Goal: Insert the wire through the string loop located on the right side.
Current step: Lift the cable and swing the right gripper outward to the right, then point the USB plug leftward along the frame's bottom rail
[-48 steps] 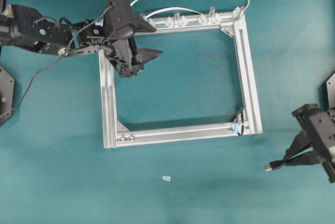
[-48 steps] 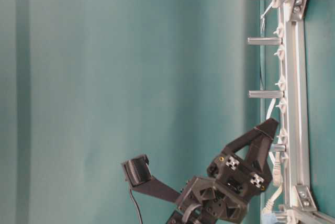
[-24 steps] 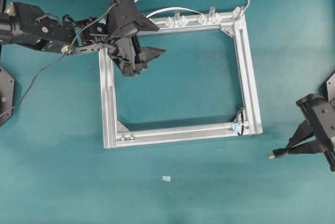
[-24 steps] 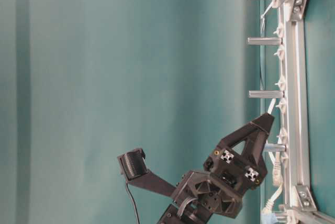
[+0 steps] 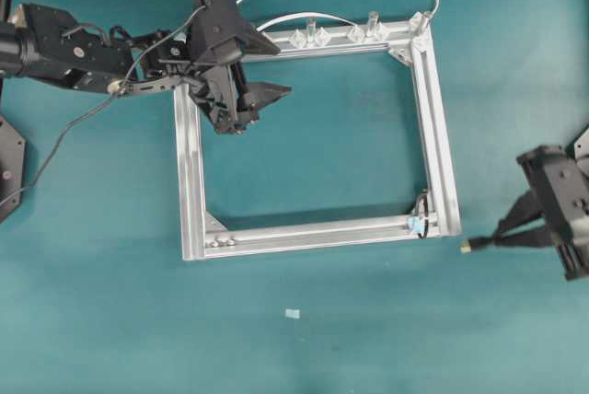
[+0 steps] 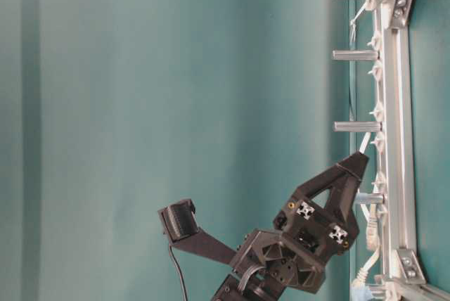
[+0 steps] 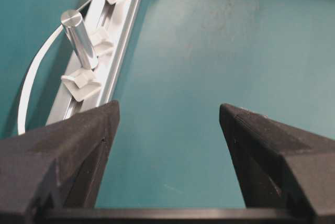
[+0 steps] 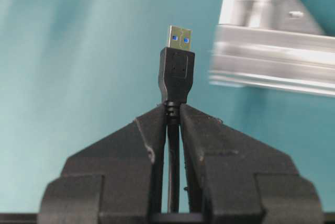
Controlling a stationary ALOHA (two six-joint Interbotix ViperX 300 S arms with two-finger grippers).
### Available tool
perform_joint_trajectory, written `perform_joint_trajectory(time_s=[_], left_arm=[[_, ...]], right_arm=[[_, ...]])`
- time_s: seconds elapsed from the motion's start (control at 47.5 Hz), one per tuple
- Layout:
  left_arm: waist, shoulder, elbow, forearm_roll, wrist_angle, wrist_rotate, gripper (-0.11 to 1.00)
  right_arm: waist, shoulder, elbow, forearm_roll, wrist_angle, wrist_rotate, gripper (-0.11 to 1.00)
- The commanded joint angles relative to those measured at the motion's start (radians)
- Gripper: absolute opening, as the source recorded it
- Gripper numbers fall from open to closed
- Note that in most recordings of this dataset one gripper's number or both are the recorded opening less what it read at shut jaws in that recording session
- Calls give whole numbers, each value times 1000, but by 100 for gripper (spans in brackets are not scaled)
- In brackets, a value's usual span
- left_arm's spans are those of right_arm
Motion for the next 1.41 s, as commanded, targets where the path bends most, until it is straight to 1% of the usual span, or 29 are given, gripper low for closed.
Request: perform_joint_trajectory(time_s=[0.0,0.147,0.231,0.4,0.526,0.694,0.968,1.389], left_arm=[[2,-15,-18,2,-6,0,80],[3,-15,-17,2,-6,0,80],[5,-15,-17,2,-6,0,80],[6,-15,-20,2,-6,0,80],[6,-15,-18,2,-6,0,80],[6,-15,-18,2,-6,0,80],[6,-21,-20,2,-6,0,80],[6,-21,-18,2,-6,0,80]], right_arm=[[-38,-5,-25,-26,3,0,12],[-100,-18,-26,-81,25,2,12],[-141,-37,-23,-104,29,2,12],[-199,-71,-17,-130,61,3,12],[-213,-92,-17,-149,87,5,12],[-213,-97,-18,-150,101,8,12],[-215,-98,-17,-150,101,32,12],[-215,-97,-20,-150,101,32,12]])
